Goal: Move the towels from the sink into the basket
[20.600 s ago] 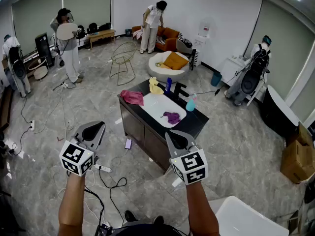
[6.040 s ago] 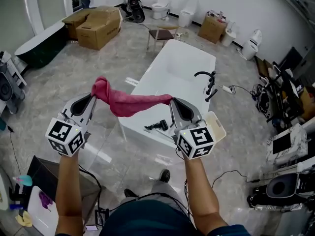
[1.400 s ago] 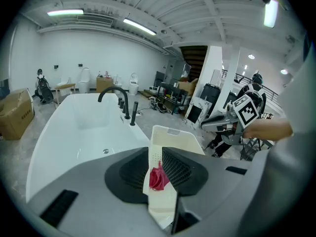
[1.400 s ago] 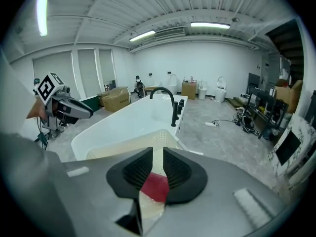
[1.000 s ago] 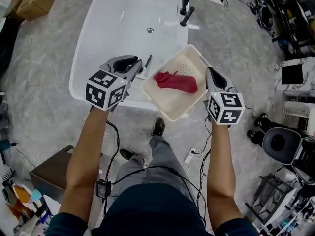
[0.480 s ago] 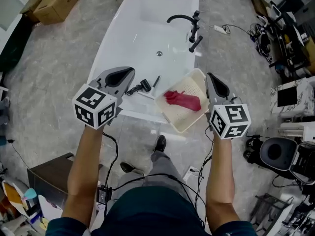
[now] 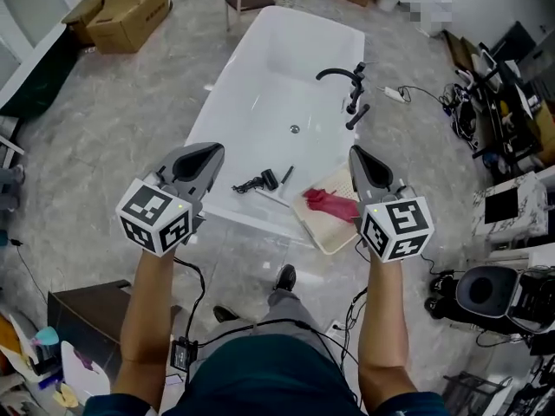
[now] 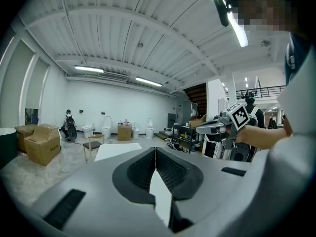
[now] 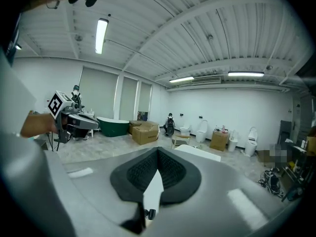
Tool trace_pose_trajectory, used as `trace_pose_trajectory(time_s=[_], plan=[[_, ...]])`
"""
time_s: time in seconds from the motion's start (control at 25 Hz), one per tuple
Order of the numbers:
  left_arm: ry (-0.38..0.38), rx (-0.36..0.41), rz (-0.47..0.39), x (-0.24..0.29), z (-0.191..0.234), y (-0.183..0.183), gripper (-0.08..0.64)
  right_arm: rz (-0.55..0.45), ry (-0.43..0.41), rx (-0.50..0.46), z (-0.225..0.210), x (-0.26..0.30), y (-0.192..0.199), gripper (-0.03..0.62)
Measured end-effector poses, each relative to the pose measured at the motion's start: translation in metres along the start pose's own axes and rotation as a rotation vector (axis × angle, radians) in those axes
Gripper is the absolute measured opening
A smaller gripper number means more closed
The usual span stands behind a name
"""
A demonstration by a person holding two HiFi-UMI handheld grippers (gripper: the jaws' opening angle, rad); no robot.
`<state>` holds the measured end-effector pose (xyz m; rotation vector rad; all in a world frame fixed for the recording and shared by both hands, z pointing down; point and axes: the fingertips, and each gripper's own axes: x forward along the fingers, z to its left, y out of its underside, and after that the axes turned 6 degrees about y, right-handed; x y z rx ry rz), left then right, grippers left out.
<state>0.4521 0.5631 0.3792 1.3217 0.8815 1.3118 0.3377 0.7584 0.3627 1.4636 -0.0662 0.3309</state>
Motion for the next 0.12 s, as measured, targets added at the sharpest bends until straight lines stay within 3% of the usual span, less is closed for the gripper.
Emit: trace_pose_trajectory(time_s=[0.12], plan=[[-0.018,-0.008,-0.009,-0.032,0.004,-0.003,0.008,-0.006,-0.022,-0.012,0.028,-0.004,-0.016,0.008]])
